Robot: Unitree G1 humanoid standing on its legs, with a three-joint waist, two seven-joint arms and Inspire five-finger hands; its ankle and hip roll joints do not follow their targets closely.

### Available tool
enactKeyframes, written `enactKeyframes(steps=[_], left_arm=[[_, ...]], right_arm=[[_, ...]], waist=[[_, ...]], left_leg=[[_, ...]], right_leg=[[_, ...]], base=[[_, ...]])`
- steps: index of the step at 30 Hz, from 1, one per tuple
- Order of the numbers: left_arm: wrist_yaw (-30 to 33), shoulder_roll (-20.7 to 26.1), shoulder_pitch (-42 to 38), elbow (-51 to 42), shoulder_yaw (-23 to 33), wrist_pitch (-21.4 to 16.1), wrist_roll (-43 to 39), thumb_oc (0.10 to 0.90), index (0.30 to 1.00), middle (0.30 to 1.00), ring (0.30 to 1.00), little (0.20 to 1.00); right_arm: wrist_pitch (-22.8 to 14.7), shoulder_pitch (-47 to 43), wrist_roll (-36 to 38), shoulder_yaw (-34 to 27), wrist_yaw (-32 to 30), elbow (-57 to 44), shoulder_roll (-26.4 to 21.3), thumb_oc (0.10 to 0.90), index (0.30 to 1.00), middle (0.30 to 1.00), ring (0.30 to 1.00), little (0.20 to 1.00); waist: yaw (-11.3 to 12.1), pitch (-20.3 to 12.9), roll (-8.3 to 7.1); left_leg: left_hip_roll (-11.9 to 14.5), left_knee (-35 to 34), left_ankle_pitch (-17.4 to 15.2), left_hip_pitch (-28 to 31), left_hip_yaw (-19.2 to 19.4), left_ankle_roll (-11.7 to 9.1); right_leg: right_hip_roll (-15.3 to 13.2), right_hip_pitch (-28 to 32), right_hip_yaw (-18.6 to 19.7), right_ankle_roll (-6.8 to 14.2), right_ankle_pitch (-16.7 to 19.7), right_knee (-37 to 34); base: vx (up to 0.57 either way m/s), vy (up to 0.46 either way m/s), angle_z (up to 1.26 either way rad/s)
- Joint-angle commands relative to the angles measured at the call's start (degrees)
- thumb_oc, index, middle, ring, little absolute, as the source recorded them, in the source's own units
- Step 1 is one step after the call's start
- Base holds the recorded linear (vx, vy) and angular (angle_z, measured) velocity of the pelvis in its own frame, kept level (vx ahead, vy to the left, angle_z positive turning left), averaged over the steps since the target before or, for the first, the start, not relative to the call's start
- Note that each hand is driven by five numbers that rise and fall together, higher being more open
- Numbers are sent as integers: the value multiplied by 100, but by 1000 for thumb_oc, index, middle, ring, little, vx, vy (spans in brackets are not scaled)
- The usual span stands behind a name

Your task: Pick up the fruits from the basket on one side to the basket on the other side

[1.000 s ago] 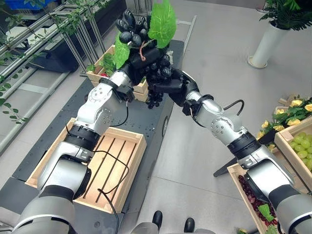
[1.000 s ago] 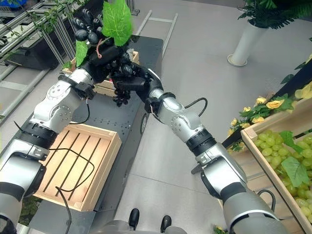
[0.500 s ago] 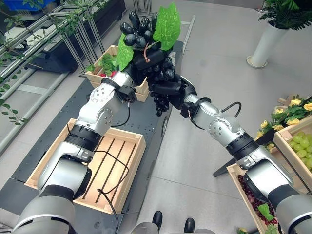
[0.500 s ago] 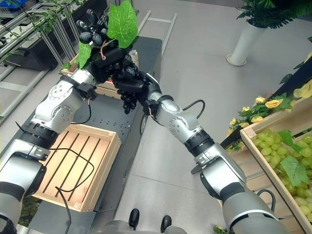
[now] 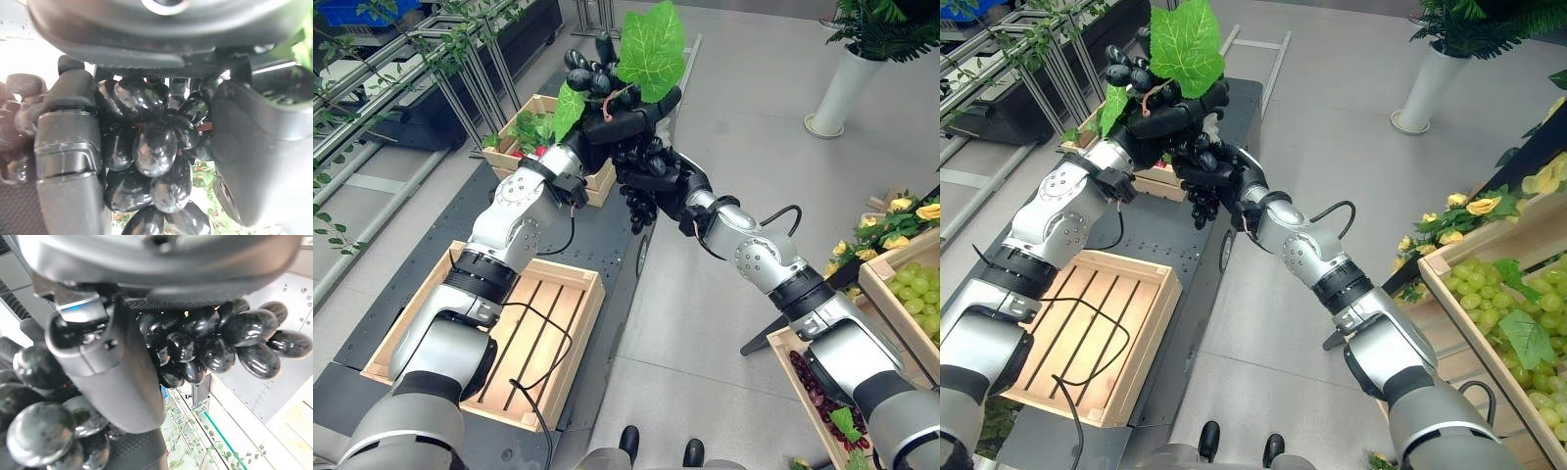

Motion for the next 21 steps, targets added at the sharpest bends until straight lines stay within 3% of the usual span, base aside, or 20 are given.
enactKeyframes(steps=[1, 21], left_arm=[[111, -202, -458, 1164, -67, -286, -141, 800, 900, 900, 900, 900], [340, -203, 601, 1923, 713, -857, -364, 800, 900, 900, 900, 900]], right_arm=[[-661, -135, 355, -326, 462, -307, 556, 400, 300, 300, 300, 300], [-533, 892, 240, -657, 681, -520, 132, 400, 300, 300, 300, 300]], waist=[[-2, -1522, 65], [-241, -1412, -49]], left_leg=[[-94, -43, -160, -140, 171, -176], [-70, -43, -212, -63, 423, -159]], right_leg=[[-88, -185, 83, -131, 232, 8], [-55, -199, 300, -144, 257, 8]], base=[[0, 0, 0], [-6, 8, -3]])
